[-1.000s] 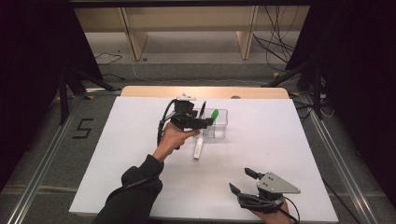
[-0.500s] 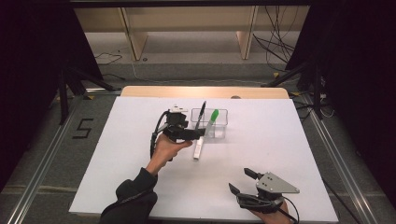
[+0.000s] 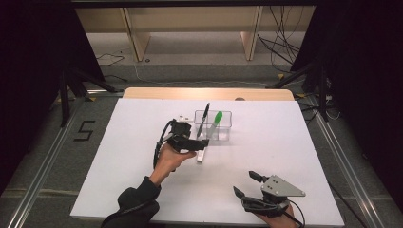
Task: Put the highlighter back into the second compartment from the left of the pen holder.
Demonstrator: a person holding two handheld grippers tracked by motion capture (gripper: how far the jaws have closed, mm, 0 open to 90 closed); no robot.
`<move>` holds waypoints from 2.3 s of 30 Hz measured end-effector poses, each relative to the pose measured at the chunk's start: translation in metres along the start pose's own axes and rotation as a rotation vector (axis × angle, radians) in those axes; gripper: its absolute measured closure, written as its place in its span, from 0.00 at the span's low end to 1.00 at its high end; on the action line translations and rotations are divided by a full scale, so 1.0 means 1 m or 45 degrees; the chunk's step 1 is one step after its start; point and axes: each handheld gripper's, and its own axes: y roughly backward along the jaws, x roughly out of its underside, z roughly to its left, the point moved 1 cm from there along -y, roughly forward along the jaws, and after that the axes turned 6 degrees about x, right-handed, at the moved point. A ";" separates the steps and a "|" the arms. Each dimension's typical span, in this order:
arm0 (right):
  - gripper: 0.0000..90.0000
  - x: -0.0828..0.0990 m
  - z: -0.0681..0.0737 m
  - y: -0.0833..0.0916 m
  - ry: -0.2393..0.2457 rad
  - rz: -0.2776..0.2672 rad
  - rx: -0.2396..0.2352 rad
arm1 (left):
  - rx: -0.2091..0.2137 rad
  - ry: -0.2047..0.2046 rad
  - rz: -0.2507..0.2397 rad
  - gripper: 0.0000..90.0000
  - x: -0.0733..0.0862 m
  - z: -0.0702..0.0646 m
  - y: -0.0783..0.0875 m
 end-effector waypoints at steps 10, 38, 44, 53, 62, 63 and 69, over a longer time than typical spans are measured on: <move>0.30 0.001 -0.001 0.000 -0.009 0.002 -0.005 | -0.028 0.001 0.043 0.18 0.010 0.002 -0.005; 0.30 0.002 -0.001 0.002 -0.003 0.005 0.005 | -0.063 -0.010 0.110 0.18 0.025 -0.002 -0.026; 0.30 0.002 0.000 0.004 0.000 0.007 0.010 | -0.050 -0.023 0.116 0.17 0.025 -0.005 -0.030; 0.30 0.005 -0.004 0.004 -0.018 0.004 0.019 | -0.037 -0.026 0.128 0.17 0.021 -0.009 -0.037; 0.30 0.004 -0.004 0.002 -0.013 0.011 0.011 | -0.068 -0.031 0.142 0.18 0.026 -0.011 -0.045; 0.30 0.004 -0.003 0.002 -0.009 0.012 0.012 | -0.077 -0.031 0.140 0.18 0.027 -0.011 -0.045; 0.30 0.003 -0.005 0.001 -0.019 0.004 0.014 | -0.110 -0.025 0.143 0.25 0.029 -0.011 -0.048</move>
